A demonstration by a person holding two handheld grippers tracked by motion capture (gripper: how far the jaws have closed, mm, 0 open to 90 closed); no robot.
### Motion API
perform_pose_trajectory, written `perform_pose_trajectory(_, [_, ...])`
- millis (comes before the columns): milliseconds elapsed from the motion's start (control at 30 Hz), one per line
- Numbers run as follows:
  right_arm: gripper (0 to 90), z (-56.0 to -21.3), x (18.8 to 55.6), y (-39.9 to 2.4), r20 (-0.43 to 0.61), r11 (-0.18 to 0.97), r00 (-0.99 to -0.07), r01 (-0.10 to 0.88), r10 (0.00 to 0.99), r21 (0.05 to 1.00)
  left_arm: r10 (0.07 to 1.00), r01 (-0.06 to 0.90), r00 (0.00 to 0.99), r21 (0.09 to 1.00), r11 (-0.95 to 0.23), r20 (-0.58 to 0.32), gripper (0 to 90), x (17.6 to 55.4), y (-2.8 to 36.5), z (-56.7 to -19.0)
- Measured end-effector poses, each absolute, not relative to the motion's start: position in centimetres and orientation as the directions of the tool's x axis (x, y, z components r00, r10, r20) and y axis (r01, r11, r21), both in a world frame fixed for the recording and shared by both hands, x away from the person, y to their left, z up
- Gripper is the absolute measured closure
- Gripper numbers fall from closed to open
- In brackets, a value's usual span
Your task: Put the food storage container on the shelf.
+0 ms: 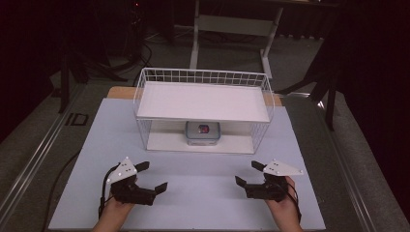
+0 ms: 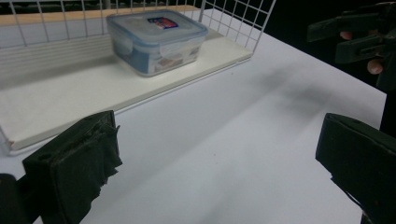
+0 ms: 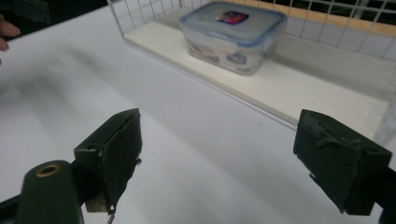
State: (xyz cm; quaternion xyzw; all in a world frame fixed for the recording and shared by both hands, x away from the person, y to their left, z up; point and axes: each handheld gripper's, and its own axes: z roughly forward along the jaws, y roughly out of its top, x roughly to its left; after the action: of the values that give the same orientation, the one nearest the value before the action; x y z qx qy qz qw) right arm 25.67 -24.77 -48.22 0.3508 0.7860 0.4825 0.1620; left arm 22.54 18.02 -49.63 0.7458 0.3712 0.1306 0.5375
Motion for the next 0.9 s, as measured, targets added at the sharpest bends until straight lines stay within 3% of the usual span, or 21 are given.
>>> perform_pose_trajectory(367, [15.2, -49.5, 25.3, -26.6, 0.1, 0.265, -0.673, 0.418, 0.733, 0.869, 0.731, 0.443, 0.648, 0.887, -0.133, -0.214, 0.3, 22.9, 18.9, -50.9])
perform_pose_trajectory(900, [15.2, -51.1, 26.3, -27.1, 0.085, 0.298, -0.699, 0.407, 0.71, 0.863, 0.715, 0.431, 0.667, 0.891, -0.142, -0.209, 0.3, 22.7, 18.6, -51.1])
